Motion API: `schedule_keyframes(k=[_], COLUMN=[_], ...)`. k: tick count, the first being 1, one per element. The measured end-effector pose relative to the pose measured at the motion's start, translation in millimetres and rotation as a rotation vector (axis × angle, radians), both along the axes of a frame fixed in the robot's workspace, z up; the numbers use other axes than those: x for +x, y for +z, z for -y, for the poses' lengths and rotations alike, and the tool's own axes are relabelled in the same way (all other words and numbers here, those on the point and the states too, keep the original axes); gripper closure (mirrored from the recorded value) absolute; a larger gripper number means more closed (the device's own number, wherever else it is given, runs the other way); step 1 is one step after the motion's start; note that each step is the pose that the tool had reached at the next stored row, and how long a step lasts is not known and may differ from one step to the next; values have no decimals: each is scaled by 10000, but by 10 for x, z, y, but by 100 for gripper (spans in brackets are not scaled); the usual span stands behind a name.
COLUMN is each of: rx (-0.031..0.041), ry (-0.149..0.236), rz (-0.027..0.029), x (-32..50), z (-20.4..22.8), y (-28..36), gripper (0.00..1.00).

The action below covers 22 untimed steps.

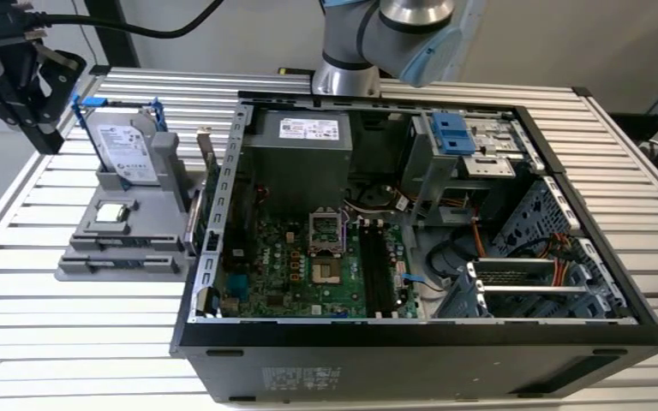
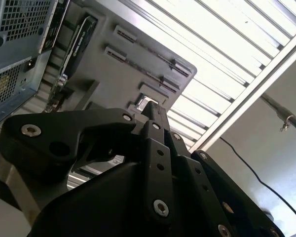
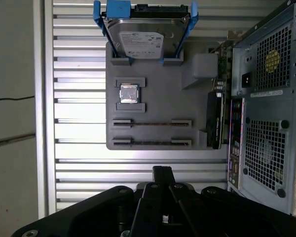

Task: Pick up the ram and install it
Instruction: 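Reach for the ram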

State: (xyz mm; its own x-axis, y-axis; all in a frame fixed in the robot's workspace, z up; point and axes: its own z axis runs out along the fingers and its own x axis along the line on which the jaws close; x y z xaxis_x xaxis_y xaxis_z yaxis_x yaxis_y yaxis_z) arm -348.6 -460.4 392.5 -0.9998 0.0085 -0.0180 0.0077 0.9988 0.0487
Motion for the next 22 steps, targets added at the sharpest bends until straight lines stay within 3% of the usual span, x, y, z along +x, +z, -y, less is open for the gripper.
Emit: schedule_keyframes(k=[3,5,22], rx=[0,-1,0], ry=[25,257,3183], rz=[1,-1,0], x=[0,0,0], z=[0,1,0], y=[0,0,0], gripper=[100,100,100])
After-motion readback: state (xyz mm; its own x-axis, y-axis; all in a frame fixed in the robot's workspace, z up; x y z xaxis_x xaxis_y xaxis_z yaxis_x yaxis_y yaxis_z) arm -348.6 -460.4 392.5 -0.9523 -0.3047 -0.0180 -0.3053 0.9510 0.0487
